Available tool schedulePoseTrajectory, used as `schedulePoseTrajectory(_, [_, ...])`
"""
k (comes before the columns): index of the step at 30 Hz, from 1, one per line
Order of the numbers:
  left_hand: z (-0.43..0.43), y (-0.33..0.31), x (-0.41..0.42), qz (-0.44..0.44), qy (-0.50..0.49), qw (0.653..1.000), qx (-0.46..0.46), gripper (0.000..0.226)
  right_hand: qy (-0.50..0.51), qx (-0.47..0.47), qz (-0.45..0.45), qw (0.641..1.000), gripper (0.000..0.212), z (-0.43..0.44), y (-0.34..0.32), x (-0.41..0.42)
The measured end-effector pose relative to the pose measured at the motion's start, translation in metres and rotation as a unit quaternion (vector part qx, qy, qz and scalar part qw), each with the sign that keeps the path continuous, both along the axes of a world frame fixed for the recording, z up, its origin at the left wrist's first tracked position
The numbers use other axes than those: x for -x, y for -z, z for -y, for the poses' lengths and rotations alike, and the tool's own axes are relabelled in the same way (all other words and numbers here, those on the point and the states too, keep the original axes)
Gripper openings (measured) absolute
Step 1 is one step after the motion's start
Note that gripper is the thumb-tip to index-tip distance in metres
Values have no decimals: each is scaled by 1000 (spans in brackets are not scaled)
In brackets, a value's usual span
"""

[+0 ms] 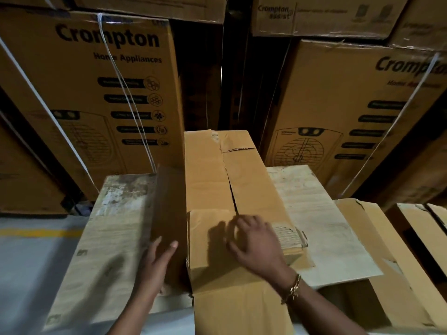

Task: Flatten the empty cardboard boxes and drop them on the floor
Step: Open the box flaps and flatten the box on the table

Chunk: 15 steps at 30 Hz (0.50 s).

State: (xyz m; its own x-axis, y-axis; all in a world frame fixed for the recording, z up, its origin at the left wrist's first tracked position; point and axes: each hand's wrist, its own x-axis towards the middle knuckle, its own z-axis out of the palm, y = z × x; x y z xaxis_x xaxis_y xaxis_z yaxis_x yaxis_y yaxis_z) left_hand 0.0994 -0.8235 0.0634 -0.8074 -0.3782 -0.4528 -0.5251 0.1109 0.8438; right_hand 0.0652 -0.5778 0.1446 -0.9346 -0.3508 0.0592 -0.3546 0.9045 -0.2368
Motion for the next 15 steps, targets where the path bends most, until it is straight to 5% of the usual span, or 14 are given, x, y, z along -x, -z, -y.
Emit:
schedulePoseTrajectory(2, [-14, -30, 1, -99, 91, 974, 181, 69, 39, -51, 9, 998, 70, -19, -5, 21])
schedulePoseTrajectory(5, [-44, -67, 21, -174, 287, 888, 314, 77, 111, -92, 139, 980, 106, -38, 3, 43])
schedulePoseTrajectory(9, [-85, -84, 64, -45, 494, 759, 421, 114, 161, -94, 162, 969, 118, -40, 22, 45])
schedulePoseTrajectory(15, [-111, -94, 103, 98, 538, 698, 463, 134, 148, -82, 144, 975, 94, -45, 18, 50])
